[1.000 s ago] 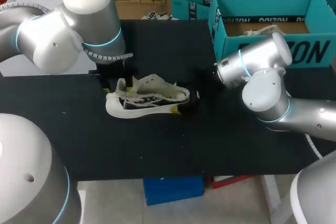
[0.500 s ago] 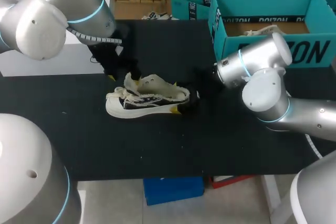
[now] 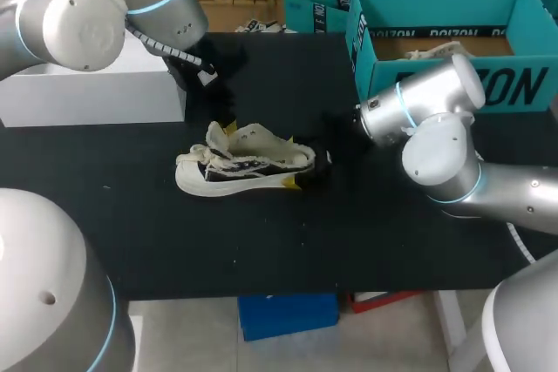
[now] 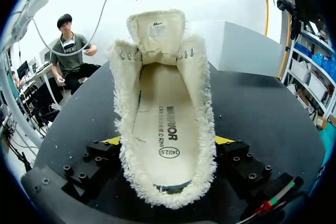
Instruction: Take the shoe out of the shoebox, open the shoe tongue, remove and reinsert the insole, then place the shoe into the shoebox
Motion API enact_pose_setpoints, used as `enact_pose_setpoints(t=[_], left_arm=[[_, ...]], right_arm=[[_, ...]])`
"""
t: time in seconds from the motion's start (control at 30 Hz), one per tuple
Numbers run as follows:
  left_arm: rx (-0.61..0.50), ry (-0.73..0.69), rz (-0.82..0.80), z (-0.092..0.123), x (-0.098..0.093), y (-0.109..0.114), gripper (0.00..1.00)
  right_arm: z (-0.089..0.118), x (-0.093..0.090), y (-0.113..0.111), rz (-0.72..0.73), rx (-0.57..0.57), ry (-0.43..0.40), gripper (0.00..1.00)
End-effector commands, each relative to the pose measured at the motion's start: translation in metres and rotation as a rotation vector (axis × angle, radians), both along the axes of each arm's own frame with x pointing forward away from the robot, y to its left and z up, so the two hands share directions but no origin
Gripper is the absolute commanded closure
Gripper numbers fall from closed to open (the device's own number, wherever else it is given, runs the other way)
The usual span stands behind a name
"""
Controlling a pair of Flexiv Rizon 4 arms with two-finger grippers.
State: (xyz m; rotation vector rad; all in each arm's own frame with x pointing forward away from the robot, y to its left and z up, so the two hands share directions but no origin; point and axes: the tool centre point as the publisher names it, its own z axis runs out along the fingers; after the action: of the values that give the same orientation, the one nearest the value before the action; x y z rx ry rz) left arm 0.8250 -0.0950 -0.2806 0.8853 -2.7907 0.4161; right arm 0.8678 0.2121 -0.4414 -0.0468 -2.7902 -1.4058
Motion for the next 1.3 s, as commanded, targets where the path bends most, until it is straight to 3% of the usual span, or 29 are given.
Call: enact_pose_setpoints(t=[0.03, 0.63, 0.73, 1.0, 1.3], left_arm=[[0.025, 0.195, -0.811, -0.008, 0.025, -0.013, 1.00], [0.025, 0.195, -0.811, -0.008, 0.025, -0.013, 1.00], [0.002, 0.174, -0.861, -0.012, 0.025, -0.013, 1.00], [0.063, 0.173, -0.804, -0.022, 0.033, -0.023, 1.00], [-0.021, 0.115, -0.757, -0.046, 0.033, -0.026, 1.00]], right_arm=[[-0.004, 0.002, 0.002, 0.000, 0.000, 0.001, 1.00], [-0.004, 0.002, 0.002, 0.000, 0.000, 0.001, 1.00], [-0.004, 0.002, 0.002, 0.000, 0.000, 0.001, 1.00], [-0.004, 0.002, 0.002, 0.000, 0.000, 0.001, 1.00], [-0.004, 0.002, 0.002, 0.000, 0.000, 0.001, 1.00]])
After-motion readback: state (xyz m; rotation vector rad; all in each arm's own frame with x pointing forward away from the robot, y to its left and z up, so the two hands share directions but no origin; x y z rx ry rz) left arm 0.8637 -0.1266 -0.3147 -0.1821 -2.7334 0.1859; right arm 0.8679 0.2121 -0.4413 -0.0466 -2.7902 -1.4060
